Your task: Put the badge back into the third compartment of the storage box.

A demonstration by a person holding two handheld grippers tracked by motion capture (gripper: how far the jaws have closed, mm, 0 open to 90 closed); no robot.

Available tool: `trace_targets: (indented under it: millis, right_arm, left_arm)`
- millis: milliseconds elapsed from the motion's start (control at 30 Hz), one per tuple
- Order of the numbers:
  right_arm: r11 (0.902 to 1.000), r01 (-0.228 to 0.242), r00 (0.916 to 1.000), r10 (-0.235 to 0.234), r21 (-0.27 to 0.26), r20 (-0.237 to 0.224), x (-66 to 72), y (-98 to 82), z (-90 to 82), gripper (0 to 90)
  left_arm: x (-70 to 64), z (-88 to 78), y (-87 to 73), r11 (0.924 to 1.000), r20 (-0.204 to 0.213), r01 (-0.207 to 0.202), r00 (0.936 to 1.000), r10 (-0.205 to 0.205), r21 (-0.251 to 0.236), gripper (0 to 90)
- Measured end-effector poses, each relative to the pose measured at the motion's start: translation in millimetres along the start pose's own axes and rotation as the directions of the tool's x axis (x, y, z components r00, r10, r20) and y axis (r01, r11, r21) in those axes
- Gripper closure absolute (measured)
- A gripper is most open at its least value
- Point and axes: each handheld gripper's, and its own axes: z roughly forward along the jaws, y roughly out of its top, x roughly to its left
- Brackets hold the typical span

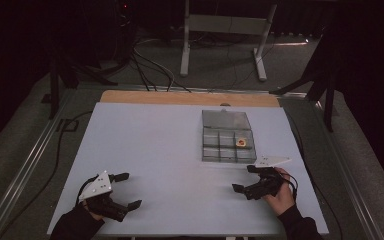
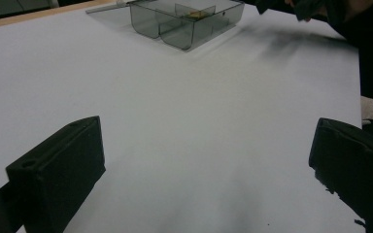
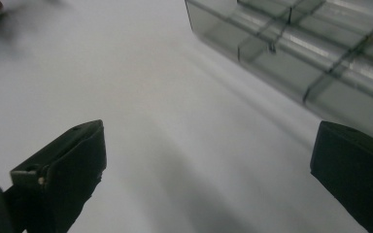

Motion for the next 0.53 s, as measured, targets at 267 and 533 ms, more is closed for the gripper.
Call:
trace_targets:
  millis: [267, 533]
  right_arm:
    - [1.0, 0.001, 1.0, -0.001, 0.005, 0.007, -7.2, -20.3, -5.2, 0.0]
    - [0.9997, -0.015, 0.9994, 0.016, -0.019, 0.03, -12.7, -30.2, -13.3, 0.0]
  left_arm:
    - [-0.5, 0.3, -0.3, 1.0, 0.004, -0.001, 1.0, 0.001, 0.003, 0.0]
    - [-0.5, 1.3, -0.3, 1.0, 0.005, 0.001, 1.0, -0.001, 0.003, 0.0]
